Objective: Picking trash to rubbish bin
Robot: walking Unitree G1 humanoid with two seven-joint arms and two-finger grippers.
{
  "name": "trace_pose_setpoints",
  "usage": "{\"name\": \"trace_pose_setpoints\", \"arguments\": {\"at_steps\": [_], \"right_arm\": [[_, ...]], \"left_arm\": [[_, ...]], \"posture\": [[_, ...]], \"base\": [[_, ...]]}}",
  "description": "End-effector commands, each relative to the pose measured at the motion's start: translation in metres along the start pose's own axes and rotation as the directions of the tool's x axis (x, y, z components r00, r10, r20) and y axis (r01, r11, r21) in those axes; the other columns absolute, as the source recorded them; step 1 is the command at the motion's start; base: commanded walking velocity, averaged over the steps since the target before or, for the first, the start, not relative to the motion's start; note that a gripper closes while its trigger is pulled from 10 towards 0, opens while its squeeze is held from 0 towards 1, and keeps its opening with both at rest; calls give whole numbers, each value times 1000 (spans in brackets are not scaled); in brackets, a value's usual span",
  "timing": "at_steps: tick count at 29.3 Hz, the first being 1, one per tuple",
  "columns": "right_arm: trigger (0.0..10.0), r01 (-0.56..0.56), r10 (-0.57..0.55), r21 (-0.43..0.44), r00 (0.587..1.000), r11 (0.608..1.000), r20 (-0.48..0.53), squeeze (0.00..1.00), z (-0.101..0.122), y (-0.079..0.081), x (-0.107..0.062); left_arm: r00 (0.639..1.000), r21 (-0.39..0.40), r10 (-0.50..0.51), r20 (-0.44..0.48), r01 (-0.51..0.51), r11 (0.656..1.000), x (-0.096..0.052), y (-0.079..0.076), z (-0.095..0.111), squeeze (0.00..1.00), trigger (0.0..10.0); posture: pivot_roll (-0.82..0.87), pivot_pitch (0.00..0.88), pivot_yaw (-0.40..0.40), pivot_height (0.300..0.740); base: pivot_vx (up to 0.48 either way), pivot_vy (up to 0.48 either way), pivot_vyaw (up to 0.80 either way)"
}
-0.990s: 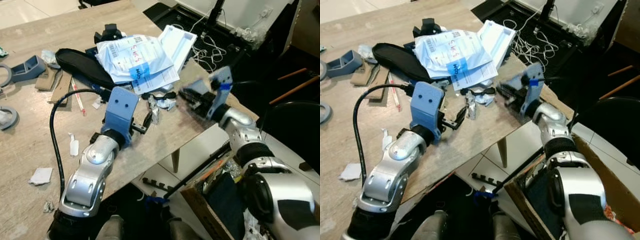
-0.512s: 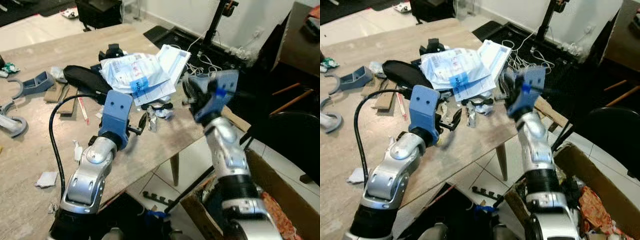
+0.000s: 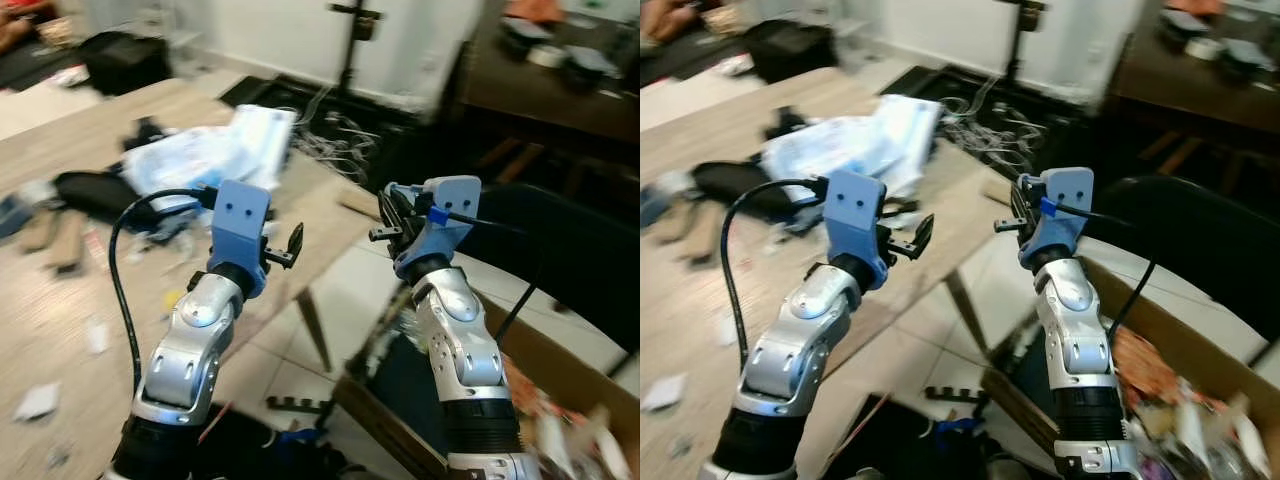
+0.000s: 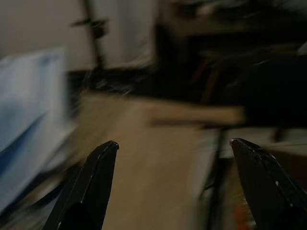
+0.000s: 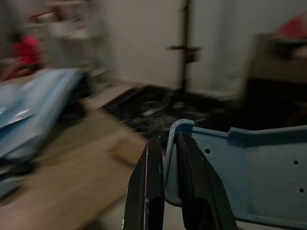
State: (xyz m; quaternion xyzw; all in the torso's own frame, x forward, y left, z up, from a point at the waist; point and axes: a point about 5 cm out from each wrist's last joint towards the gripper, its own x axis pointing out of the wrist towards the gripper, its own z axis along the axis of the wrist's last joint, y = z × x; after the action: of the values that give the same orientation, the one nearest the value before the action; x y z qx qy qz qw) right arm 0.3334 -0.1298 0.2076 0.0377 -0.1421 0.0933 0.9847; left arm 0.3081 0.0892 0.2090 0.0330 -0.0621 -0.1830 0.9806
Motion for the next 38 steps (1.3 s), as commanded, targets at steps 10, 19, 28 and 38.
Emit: {"name": "trace_pose_setpoints", "arguments": {"at_steps": [10,19,28,38], "right_arm": [[10000,35,-35,13,999,999,-21,0,3,-1,-5],[10000,43,-41,30,997,999,-71,0,-4,-3,-6],[10000,66,-56,73,991,995,-121,0,-13,-10,-11],[10000,59,-43,98,987,993,-156,0,-21,-7,-16]], "left_arm": [[999,-14,-34,1,34,999,2,-5,-1,0,10000],[998,5,-49,-36,49,999,4,-6,-4,0,10000],[994,30,-70,-84,72,997,1,-8,-11,0,10000],[991,22,-61,-120,64,998,1,-8,-16,0,10000]], "posture": [[57,107,0,740],[59,103,0,740],[68,108,9,740],[68,116,17,740]], "base": [[0,0,-800],[0,0,-711],[0,0,0],[0,0,0]]}}
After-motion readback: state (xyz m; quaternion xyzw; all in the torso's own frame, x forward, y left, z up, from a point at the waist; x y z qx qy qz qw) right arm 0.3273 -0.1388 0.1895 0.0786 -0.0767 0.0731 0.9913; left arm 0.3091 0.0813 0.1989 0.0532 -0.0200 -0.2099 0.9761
